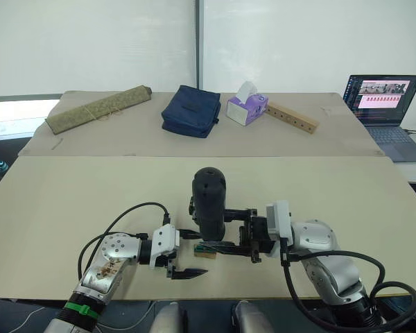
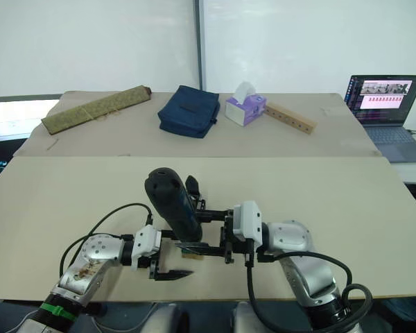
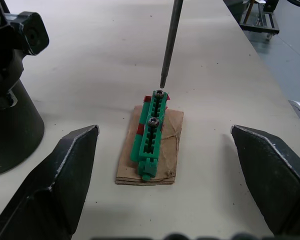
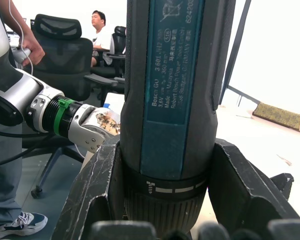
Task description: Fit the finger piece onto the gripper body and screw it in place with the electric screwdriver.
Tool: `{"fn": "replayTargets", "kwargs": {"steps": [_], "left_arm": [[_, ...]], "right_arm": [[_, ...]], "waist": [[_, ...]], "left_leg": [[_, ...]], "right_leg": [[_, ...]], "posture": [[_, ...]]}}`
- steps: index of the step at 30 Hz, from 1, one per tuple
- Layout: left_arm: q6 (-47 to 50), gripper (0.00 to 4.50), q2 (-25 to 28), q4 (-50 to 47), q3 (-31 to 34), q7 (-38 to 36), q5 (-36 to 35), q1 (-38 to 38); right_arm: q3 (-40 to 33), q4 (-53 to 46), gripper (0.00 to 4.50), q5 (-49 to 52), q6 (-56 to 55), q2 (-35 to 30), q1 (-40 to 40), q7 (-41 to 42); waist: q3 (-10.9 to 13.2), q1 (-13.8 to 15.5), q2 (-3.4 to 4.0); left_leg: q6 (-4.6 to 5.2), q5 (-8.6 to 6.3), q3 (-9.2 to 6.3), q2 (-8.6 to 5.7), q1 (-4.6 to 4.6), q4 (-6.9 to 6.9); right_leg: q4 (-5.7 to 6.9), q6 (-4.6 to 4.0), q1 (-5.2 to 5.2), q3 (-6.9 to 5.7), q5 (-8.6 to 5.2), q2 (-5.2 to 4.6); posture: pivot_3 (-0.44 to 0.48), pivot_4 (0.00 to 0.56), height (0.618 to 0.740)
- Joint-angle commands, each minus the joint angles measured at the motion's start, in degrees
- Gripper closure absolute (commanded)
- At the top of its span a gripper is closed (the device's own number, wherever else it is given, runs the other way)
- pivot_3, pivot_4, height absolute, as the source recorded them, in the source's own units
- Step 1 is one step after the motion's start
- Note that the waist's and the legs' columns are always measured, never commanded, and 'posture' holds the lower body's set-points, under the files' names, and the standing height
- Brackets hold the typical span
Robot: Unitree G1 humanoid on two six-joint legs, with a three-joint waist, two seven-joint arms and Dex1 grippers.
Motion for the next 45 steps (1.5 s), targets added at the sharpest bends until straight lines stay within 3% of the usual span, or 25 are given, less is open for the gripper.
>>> {"fn": "replayTargets", "kwargs": {"steps": [1,45], "left_arm": [[-1.1,0.00,-0.6,1.9,-1.7,-0.1,0.8,1.4],[-4.8,0.00,-1.6,5.5,-1.7,-0.1,0.1,2.7]], "right_arm": [[-0.6,-1.6,2.60,1.2,-1.8,0.1,-0.7,0.0],[0.6,0.5,2.60,0.5,-2.1,0.7,-2.3,0.2]], "waist": [[0.0,0.0,0.00],[-0.4,-0.1,0.14]], "left_leg": [[0.00,0.00,0.00,0.00,0.00,0.00],[0.00,0.00,0.07,0.01,0.26,-0.09]], "right_leg": [[0.00,0.00,0.00,0.00,0.00,0.00],[-0.01,-0.03,0.18,0.05,-0.03,0.01]], "posture": [[0.000,0.150,0.740],[0.000,0.150,0.740]]}}
